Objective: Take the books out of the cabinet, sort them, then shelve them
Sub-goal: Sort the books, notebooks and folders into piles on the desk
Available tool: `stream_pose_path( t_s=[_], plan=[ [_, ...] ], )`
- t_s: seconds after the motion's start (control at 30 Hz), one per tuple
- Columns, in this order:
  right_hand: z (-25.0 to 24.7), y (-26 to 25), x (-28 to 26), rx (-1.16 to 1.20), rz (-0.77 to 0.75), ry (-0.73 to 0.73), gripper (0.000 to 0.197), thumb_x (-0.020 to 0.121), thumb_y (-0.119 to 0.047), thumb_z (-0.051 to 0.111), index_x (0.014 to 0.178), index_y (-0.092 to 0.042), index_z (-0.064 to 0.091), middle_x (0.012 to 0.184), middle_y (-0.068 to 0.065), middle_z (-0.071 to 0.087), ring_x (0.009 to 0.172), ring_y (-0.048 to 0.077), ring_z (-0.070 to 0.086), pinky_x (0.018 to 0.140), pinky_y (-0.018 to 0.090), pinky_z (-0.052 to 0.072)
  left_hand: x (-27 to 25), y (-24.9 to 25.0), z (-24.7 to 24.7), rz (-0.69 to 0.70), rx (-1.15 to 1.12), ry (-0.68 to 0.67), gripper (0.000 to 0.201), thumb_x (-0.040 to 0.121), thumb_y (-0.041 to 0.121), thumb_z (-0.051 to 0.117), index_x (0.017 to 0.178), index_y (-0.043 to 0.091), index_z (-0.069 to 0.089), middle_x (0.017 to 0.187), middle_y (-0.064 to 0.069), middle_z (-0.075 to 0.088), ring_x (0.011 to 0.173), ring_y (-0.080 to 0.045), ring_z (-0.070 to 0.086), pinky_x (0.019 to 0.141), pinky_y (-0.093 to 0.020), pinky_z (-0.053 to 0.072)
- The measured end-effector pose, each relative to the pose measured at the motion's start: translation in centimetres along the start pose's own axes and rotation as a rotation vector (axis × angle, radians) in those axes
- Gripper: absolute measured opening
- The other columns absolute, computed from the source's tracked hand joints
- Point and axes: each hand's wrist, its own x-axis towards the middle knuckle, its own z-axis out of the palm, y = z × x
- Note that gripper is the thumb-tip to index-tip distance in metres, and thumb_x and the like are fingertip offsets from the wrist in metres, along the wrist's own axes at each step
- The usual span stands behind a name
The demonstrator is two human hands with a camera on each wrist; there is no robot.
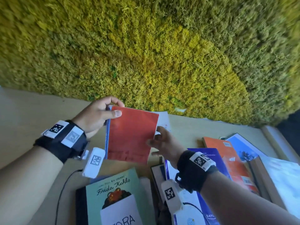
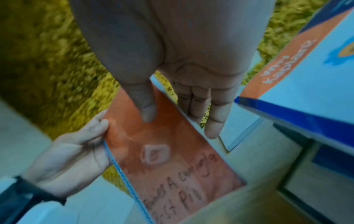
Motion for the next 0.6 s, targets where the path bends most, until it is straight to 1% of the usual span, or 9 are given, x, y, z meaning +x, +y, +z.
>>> stream_pose_path(
  t_s=[0.1,0.13,0.2,0.23,0.3,0.4,0.5,0.57,0.6],
  plan=[
    [-1.1,-1.6,0.6,0.113,-0.012,0.053,0.020,0.094,-0.002,0.056,0.113,-0.003,0.062,0.095,0.007,0.065,0.088,0.024,0.063,0.076,0.045,0.055,1.6,1.0,0.4,0.023,-0.241,0.058,0.046,0.078,0.011,0.076,0.121,0.022,0.063,0.087,-0.005,0.063,0.081,-0.019,0.061,0.078,-0.039,0.049],
    [-1.6,-2.2,0.8,0.163,-0.005,0.061,0.019,0.095,-0.002,0.055,0.113,-0.002,0.061,0.097,0.007,0.066,0.089,0.025,0.064,0.078,0.046,0.057,1.8,0.7,0.6,-0.007,-0.255,0.063,0.053,0.077,0.019,0.080,0.126,0.021,0.062,0.093,-0.006,0.067,0.087,-0.021,0.065,0.082,-0.041,0.050],
    [-2.8,-3.3,1.4,0.202,0.000,0.073,0.014,0.098,-0.004,0.052,0.110,-0.007,0.060,0.097,0.007,0.066,0.088,0.024,0.065,0.077,0.044,0.058,2.2,-1.5,1.0,-0.135,-0.202,0.025,0.062,0.072,0.038,0.084,0.129,0.023,0.063,0.117,-0.010,0.071,0.112,-0.030,0.065,0.100,-0.052,0.047],
    [-3.4,-3.6,1.9,0.208,0.001,0.091,0.013,0.099,-0.005,0.051,0.108,-0.010,0.060,0.095,0.007,0.065,0.085,0.023,0.065,0.073,0.041,0.057,2.0,-2.6,1.4,-0.212,-0.160,-0.027,0.059,0.074,0.039,0.083,0.128,0.023,0.064,0.125,-0.011,0.069,0.118,-0.032,0.063,0.104,-0.055,0.044],
    [-4.7,-3.8,3.2,0.257,0.021,0.158,0.011,0.100,-0.006,0.052,0.105,-0.011,0.060,0.090,0.007,0.064,0.077,0.021,0.065,0.064,0.033,0.056,2.6,-4.7,2.1,-0.312,-0.110,-0.065,0.042,0.086,0.021,0.074,0.127,0.019,0.064,0.126,-0.017,0.069,0.116,-0.039,0.064,0.097,-0.056,0.048],
    [-6.5,-3.6,5.0,0.400,0.084,0.199,0.006,0.099,-0.008,0.054,0.102,-0.011,0.058,0.093,0.012,0.062,0.075,0.022,0.062,0.067,0.034,0.053,4.8,-6.5,4.0,-0.391,-0.153,0.051,0.031,0.096,-0.001,0.057,0.125,0.008,0.060,0.118,-0.025,0.067,0.098,-0.037,0.065,0.072,-0.042,0.051],
    [-8.1,-2.6,5.5,0.388,0.196,0.193,0.004,0.100,-0.016,0.056,0.101,-0.012,0.057,0.094,0.008,0.059,0.086,0.024,0.058,0.079,0.038,0.051,7.8,-7.2,6.6,-0.448,-0.195,0.148,0.021,0.098,-0.003,0.054,0.116,0.006,0.060,0.106,-0.021,0.064,0.079,-0.028,0.064,0.060,-0.035,0.050],
    [-9.4,-1.7,5.0,0.328,0.251,0.215,0.010,0.100,-0.023,0.059,0.103,-0.014,0.061,0.106,0.008,0.057,0.098,0.027,0.057,0.090,0.041,0.050,9.7,-8.6,8.3,-0.470,-0.117,0.196,0.030,0.097,0.003,0.060,0.126,0.005,0.057,0.112,-0.016,0.063,0.084,-0.026,0.063,0.063,-0.039,0.056],
    [-10.2,-1.2,4.6,0.315,0.262,0.229,0.010,0.099,-0.025,0.060,0.103,-0.016,0.063,0.112,0.009,0.058,0.102,0.029,0.058,0.093,0.043,0.049,10.5,-9.5,8.9,-0.458,0.061,0.206,0.041,0.094,0.009,0.067,0.133,0.004,0.054,0.117,-0.014,0.065,0.090,-0.026,0.063,0.068,-0.039,0.058]
  ],
)
